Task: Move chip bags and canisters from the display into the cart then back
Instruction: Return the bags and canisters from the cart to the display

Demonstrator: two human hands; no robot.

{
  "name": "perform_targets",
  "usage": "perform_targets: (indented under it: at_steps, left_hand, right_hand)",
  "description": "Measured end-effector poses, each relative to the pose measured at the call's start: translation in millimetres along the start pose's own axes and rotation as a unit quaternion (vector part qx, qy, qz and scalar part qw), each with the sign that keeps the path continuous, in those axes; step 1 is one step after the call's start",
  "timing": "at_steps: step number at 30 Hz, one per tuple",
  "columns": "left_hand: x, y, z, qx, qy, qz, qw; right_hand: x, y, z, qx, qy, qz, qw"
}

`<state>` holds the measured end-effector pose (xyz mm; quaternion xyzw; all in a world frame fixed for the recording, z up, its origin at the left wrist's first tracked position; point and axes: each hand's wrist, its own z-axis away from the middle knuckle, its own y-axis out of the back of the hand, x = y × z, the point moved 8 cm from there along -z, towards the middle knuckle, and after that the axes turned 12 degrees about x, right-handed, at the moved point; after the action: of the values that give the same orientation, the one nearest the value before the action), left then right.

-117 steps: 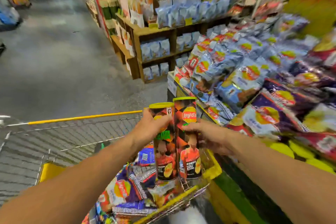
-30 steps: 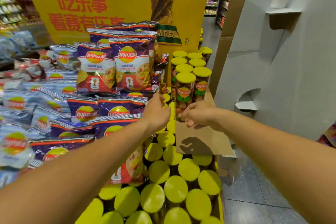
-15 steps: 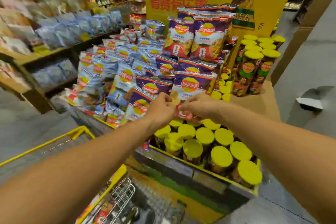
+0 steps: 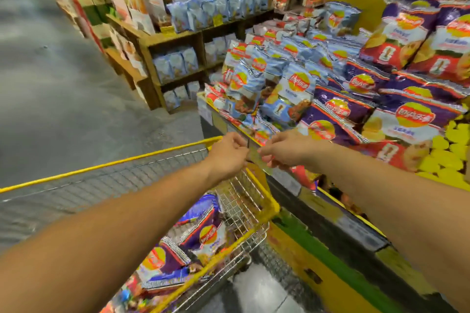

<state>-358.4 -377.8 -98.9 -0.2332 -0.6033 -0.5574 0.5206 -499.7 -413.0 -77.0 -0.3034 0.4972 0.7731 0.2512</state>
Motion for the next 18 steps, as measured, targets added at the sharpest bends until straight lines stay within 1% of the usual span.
perform_targets:
  at_steps: [2,5,8,11,13,15,18]
  left_hand:
    - [-34,35,-11,0.010,0.019,-0.003,1.000]
    - [-84,80,-24,0.019,0.058,-0.009,0.998]
    - [-155,130,-28,0.045,0.107,-0.020,0.993]
    - [-212,166,-21,0.061,0.128,-0.065,0.988]
    - [-242,177,-17,0.061,0.138,-0.070,0.986]
    - [-277,185,-14,0.043,0.141,-0.120,0.982]
    - [-333,179,-6,-0.041,0.166,-0.205,0.964]
  right_hand:
    - [-18,-42,-12,-0.028,0.003,0.008,1.000]
    - [-37,-94,-27,-0.047,0.008,0.022,0.999]
    - [-52,-167,-39,-0.098,0.009,0.029,0.995]
    - [-48,-235,-50,-0.148,0.001,0.032,0.989]
    - [-38,-269,-55,-0.173,0.001,0.055,0.983]
    - [-24,-303,-63,-0.200,0.010,0.113,0.973]
    - [10,-327,-77,-0.225,-0.007,0.213,0.951]
